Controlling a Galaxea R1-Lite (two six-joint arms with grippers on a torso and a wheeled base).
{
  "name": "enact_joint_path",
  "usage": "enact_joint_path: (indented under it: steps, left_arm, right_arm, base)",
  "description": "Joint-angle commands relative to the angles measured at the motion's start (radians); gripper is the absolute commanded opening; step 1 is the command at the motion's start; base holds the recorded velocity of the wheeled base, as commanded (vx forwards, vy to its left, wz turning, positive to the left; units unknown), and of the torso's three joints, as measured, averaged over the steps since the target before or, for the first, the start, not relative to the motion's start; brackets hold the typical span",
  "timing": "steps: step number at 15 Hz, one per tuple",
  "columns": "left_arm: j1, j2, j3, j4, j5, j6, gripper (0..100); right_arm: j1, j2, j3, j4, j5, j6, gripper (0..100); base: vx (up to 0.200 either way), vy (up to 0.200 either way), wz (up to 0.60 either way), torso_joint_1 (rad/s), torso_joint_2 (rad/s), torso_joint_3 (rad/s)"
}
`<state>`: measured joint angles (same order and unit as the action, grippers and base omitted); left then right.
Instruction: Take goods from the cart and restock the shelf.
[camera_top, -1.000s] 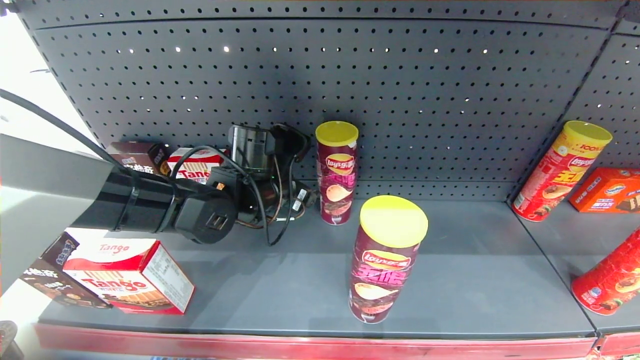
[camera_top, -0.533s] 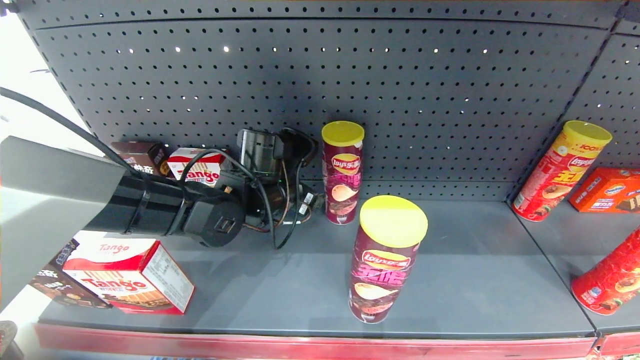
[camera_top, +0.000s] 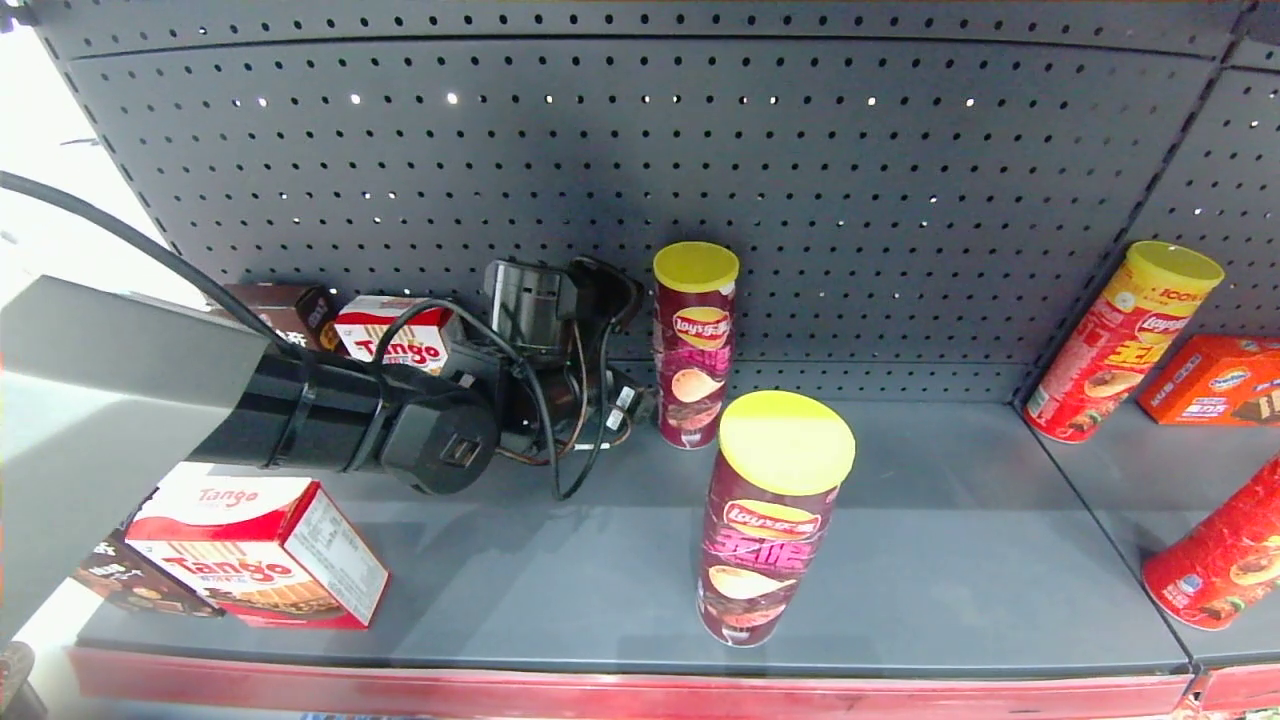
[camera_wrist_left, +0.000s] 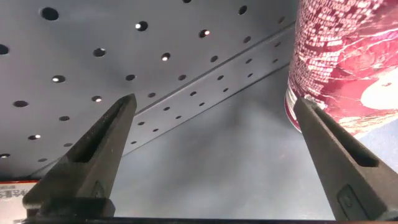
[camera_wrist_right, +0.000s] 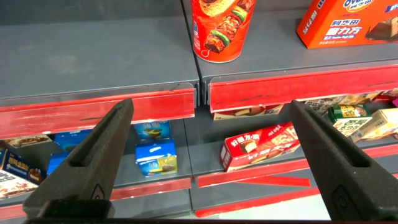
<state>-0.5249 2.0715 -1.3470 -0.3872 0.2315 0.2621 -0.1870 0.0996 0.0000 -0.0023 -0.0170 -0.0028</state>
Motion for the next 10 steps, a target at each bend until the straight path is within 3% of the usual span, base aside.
enact_joint_path:
  steps: [1, 10]
  left_arm:
    - [-0.004, 0.004, -0.006, -0.001, 0.0, 0.0, 100]
    - [-0.014, 0.01, -0.015, -0.004, -0.001, -0.001, 100]
  right_arm:
    - [0.0, 0.002, 0.0, -0.001, 0.0, 0.0, 100]
    - [0.0, 0.002, 0.0, -0.001, 0.0, 0.0, 100]
  base:
    - [0.0, 0.0, 0.0, 0.0, 0.0, 0.0]
    - [0.0, 0.0, 0.0, 0.0, 0.0, 0.0]
